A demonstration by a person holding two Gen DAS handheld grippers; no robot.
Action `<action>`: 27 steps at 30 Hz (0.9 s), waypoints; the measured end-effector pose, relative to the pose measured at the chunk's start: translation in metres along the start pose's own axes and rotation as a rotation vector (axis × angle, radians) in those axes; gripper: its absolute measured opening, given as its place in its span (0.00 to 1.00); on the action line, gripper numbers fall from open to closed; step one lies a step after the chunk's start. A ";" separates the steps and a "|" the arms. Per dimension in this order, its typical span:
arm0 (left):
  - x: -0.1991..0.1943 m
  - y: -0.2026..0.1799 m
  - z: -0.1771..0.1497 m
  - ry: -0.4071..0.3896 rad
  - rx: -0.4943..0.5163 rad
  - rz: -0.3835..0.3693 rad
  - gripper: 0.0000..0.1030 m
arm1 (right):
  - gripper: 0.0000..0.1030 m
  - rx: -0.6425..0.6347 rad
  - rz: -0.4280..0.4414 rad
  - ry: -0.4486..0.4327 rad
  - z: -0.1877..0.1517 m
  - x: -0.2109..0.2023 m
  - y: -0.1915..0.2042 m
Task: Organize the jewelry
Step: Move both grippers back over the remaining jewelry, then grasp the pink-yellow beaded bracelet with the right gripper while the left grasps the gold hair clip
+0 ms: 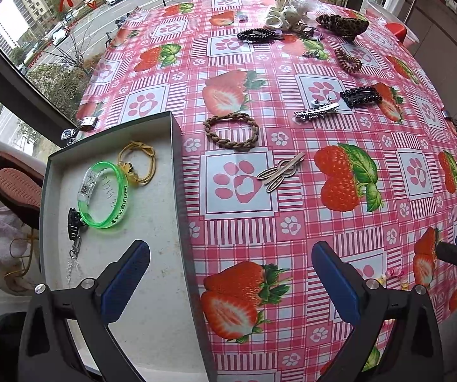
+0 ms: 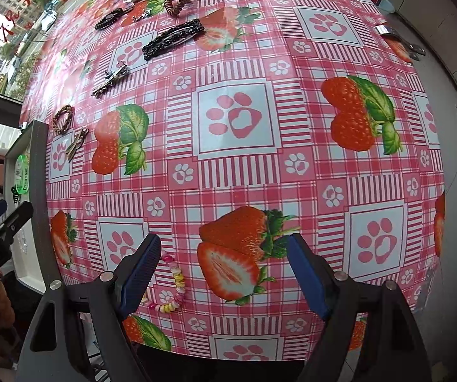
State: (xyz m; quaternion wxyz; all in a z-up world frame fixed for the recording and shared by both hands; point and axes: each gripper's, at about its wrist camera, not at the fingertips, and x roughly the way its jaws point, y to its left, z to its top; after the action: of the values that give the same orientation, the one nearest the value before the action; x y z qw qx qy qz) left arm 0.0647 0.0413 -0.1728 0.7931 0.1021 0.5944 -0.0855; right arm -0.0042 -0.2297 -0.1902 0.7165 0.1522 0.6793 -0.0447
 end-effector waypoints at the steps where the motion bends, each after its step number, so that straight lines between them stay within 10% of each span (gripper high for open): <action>1: 0.003 -0.002 0.002 0.004 0.002 0.000 1.00 | 0.81 0.000 -0.004 0.002 -0.003 0.000 -0.002; 16: 0.047 -0.023 0.043 0.013 -0.006 0.008 1.00 | 0.81 -0.165 -0.055 0.047 -0.044 0.029 0.045; 27: 0.072 -0.055 0.059 0.023 0.098 -0.040 0.65 | 0.80 -0.255 -0.158 -0.001 -0.044 0.044 0.058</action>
State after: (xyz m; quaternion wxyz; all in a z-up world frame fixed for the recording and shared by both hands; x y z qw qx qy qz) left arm 0.1252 -0.0279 -0.2289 0.7785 0.1297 0.6003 -0.1291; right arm -0.0274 -0.1557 -0.2257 0.7245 0.0061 0.6891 -0.0142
